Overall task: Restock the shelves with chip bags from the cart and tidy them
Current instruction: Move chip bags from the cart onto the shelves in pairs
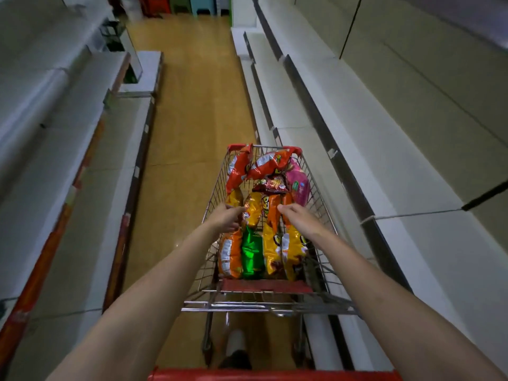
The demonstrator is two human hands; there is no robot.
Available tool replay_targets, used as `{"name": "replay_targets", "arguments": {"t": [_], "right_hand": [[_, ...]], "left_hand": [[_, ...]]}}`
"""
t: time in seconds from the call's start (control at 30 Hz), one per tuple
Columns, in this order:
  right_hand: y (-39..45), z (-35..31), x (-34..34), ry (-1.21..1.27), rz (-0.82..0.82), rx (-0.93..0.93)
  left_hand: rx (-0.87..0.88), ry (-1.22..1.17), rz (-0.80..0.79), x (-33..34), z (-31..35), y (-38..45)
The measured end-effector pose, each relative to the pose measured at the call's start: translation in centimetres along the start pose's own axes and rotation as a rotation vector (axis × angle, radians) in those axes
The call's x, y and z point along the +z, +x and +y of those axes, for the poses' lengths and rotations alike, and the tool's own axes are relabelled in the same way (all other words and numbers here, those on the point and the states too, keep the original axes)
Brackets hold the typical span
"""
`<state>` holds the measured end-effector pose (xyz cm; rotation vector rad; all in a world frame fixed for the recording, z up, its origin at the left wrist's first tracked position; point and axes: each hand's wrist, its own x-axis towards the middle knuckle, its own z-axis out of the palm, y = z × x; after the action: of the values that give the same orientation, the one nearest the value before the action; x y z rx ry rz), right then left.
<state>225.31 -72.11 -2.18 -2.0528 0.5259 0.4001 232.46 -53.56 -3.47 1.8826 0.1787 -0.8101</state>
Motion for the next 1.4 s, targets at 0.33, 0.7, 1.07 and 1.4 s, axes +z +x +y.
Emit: {"name": "replay_targets", "arguments": {"t": [0.33,0.7,1.07,1.4], "right_hand": [[8.0,5.1,1.5,-0.144,-0.122,0.175],[18.4,11.9,7.0,-0.106,-0.318,0.249],[25.7,17.7,11.5,-0.138,-0.261,0.189],[26.8,17.9,12.9,-0.129,-0.123,0.221]], "left_hand": [[-0.225,0.033,-0.02,4.4,-5.0,8.9],[-0.469,0.005,0.077,7.6,-11.5,16.1],[-0.264,0.267,0.109,10.3,-13.1,23.9],[-0.251,0.493,0.106,9.8,-13.5,24.1]]}}
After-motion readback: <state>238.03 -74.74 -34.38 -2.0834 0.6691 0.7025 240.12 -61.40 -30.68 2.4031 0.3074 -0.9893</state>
